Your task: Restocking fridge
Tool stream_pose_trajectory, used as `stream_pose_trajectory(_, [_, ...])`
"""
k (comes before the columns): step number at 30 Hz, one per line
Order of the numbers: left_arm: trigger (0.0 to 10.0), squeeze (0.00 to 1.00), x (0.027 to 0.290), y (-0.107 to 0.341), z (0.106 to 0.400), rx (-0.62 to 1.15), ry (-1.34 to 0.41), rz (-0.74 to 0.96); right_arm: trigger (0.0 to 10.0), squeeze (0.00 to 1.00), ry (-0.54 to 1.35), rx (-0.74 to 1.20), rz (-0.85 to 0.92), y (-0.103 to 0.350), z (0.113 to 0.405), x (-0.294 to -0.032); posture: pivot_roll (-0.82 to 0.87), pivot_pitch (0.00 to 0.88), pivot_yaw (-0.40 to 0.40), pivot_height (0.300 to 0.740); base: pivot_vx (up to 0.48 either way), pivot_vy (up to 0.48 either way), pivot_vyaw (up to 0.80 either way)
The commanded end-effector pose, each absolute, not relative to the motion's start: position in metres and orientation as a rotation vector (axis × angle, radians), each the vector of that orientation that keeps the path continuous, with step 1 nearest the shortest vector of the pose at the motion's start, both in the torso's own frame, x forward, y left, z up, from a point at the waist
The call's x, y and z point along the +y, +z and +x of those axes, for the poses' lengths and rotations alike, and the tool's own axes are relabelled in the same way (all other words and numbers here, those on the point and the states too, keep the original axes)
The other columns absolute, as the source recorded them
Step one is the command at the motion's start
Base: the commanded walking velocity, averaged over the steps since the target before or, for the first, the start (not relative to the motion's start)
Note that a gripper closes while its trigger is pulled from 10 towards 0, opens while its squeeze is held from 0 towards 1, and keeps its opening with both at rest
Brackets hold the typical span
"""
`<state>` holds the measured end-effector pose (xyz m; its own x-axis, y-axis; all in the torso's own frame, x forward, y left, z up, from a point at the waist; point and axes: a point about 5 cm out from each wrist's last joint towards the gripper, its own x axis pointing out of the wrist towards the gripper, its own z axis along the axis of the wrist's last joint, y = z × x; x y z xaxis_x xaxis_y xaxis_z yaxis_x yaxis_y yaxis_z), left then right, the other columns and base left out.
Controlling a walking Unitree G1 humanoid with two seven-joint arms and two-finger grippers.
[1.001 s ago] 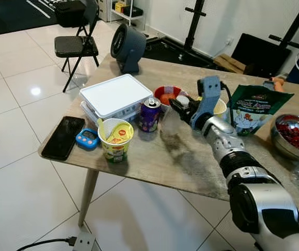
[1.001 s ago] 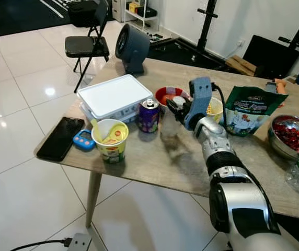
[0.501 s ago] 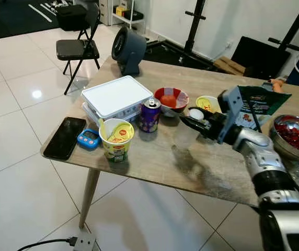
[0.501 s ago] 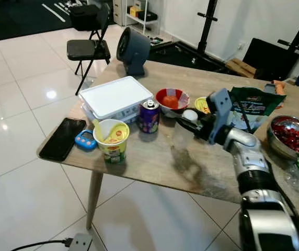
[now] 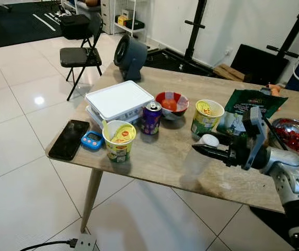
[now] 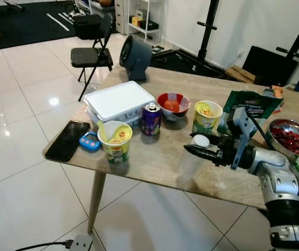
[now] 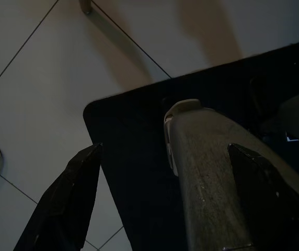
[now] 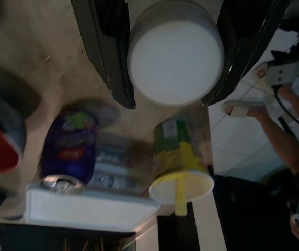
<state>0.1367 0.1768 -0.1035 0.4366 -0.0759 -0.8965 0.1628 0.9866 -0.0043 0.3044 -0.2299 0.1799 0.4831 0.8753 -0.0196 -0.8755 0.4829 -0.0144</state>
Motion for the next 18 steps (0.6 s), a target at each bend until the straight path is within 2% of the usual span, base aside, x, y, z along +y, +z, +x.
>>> stream_pose_trajectory(1, [10.0, 0.0, 0.174, -0.113, 0.109, 1.229, -0.17, 0.082, 10.0, 0.0, 1.062, 0.014, -0.025, 0.18, 0.303, -0.233, -0.07, 0.032, -0.073, 0.74, -0.259, 0.0, 0.0])
stream_pose_trajectory(14, [10.0, 0.0, 0.175, -0.113, 0.109, 1.231, -0.162, 0.072, 10.0, 0.0, 1.039, 0.145, -0.03, 0.161, 0.284, -0.243, -0.08, 0.033, -0.07, 0.74, -0.267, 0.0, 0.0])
stream_pose_trajectory(18, [10.0, 0.0, 0.174, -0.113, 0.11, 1.229, -0.164, 0.068, 10.0, 0.0, 0.898, 0.262, -0.14, 0.136, 0.289, -0.256, -0.08, 0.032, -0.072, 0.74, -0.277, 0.0, 0.0])
